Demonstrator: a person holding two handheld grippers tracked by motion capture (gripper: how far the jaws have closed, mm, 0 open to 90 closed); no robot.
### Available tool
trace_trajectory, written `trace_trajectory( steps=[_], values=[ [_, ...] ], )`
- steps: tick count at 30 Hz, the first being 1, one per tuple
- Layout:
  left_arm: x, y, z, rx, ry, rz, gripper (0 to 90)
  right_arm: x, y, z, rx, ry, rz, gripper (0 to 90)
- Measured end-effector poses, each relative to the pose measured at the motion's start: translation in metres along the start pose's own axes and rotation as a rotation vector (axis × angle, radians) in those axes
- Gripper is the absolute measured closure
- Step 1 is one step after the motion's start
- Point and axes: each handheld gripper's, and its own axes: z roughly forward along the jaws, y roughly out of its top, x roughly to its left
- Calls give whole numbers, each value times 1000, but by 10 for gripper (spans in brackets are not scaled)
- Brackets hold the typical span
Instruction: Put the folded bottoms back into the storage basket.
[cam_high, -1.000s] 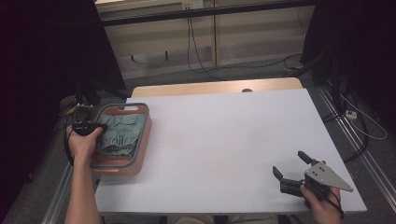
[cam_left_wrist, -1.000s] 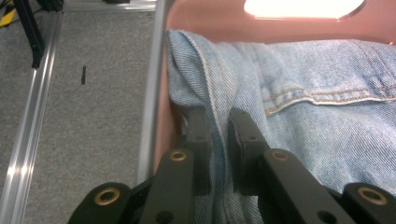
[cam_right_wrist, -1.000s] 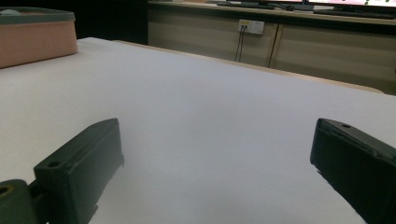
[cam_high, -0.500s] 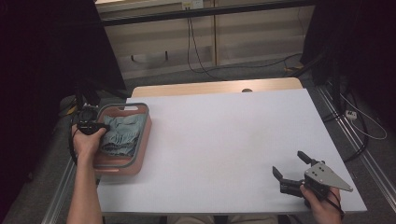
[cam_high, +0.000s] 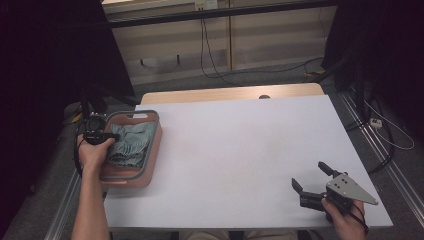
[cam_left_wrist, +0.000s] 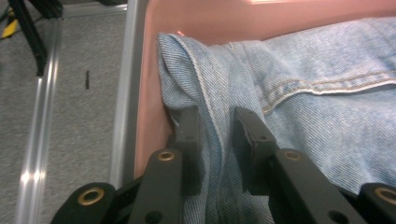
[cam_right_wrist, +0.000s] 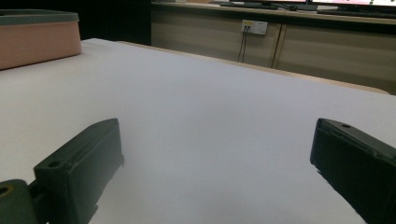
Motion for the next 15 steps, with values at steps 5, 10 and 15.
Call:
trace_trajectory(
  steps=[5,10,15],
  values=[
    [2,-4,-3,-37,-20,-14,697,0,0,0,-1,-1,0,19],
    [3,-5,-7,-49,-33,-13,652,0,0,-1,0,-4,3,19],
    [6,-5,-11,-75,-45,-18,634,0,0,-2,-6,-5,3,19]
  ],
)
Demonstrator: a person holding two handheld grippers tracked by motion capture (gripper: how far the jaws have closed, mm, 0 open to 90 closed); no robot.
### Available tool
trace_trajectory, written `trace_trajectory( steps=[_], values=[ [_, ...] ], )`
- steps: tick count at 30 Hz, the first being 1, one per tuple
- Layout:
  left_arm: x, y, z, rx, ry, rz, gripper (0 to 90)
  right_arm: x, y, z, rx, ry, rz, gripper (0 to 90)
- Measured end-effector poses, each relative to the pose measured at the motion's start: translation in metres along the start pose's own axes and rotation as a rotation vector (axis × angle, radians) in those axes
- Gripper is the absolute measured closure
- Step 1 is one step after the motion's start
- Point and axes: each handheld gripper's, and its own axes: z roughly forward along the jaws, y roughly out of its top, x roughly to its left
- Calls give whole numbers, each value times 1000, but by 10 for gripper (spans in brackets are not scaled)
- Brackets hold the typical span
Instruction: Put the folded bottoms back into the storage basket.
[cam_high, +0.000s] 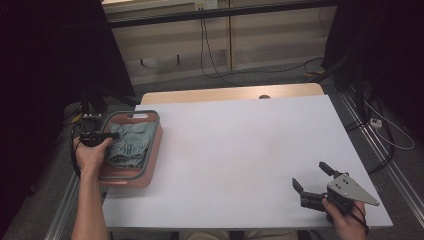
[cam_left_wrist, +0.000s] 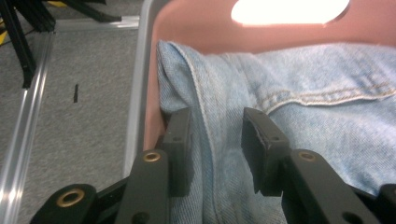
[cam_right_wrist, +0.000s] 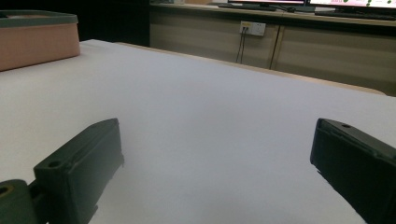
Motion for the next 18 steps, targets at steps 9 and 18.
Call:
trace_trajectory(
  steps=[9,18],
  values=[
    [-3,1,-4,-89,-33,-26,505,0,0,-1,-1,0,-2,19],
    [-6,9,-16,-136,-39,-25,234,0,0,-2,-2,3,-5,19]
  ],
)
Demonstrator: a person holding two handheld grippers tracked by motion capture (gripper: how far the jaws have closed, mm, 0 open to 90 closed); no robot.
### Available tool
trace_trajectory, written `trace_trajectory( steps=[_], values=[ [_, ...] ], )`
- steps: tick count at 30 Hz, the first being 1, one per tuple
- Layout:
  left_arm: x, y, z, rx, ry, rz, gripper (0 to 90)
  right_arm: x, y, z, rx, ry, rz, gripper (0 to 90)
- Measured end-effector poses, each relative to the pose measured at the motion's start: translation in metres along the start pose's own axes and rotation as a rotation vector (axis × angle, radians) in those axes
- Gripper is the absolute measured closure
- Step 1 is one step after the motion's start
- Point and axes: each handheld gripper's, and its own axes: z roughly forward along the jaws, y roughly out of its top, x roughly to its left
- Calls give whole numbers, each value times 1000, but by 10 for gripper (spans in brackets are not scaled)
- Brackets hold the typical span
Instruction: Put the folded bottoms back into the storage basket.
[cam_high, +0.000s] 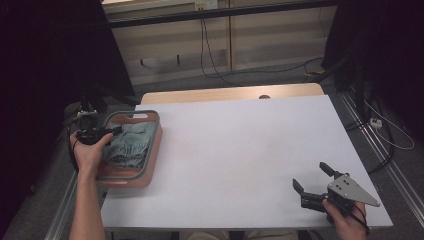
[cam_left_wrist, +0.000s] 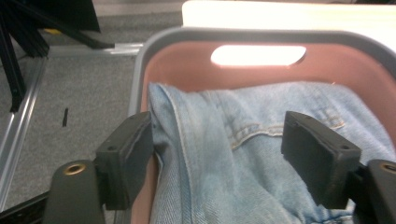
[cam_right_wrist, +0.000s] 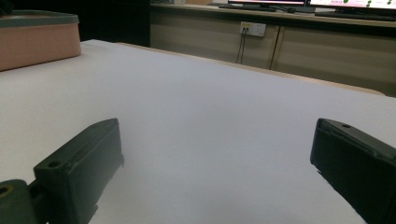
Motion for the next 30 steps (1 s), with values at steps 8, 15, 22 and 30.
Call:
trace_trajectory(
  steps=[8,15,22,30],
  values=[
    [-3,7,-14,-84,-19,22,51,0,0,0,3,0,0,19],
    [5,4,-26,-156,-25,-50,41,0,-1,-1,-1,1,1,14],
    [3,-1,-33,-199,-39,-46,39,-1,-1,0,-1,-3,11,14],
    [-4,-3,-47,-310,-79,0,38,-2,-1,0,5,-8,11,15]
  ],
)
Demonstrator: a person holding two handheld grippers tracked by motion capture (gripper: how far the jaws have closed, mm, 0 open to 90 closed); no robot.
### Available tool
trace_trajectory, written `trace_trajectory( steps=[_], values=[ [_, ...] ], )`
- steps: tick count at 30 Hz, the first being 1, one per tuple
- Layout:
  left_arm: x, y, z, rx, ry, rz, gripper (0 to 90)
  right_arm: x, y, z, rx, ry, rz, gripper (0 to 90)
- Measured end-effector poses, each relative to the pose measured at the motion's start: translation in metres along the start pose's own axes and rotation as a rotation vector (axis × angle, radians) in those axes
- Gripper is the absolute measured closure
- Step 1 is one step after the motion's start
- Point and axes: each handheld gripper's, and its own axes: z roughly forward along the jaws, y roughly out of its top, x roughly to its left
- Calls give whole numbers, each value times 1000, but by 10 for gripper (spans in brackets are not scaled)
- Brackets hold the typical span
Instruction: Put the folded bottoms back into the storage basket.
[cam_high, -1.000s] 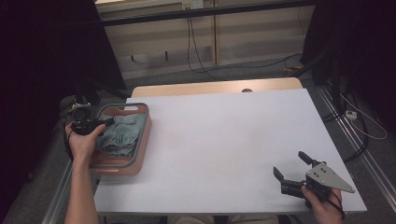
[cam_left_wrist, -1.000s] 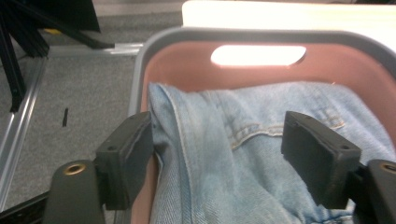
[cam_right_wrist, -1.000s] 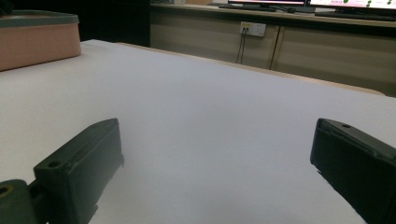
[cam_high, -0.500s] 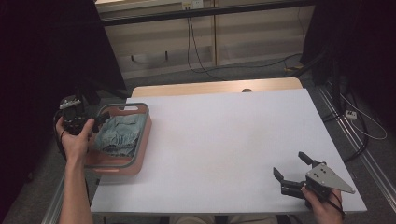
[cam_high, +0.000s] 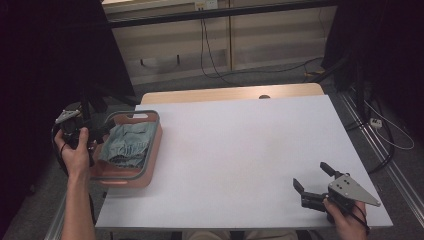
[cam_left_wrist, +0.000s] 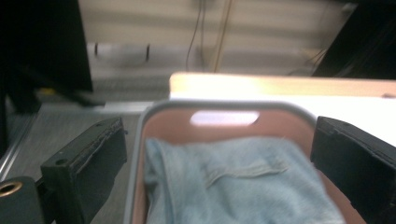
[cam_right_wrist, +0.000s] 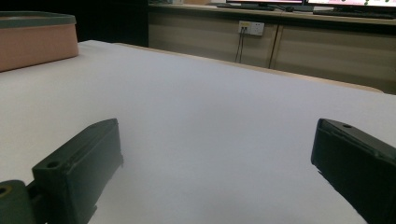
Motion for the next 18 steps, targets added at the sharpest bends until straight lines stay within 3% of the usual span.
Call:
trace_trajectory(
  steps=[5,13,18],
  values=[
    [-8,3,-12,-31,-13,75,33,0,1,0,-4,0,1,15],
    [-17,0,-33,-121,-52,147,28,1,1,1,-4,4,-7,15],
    [-24,-1,-43,-104,-52,176,31,2,2,0,-7,0,-3,15]
  ],
)
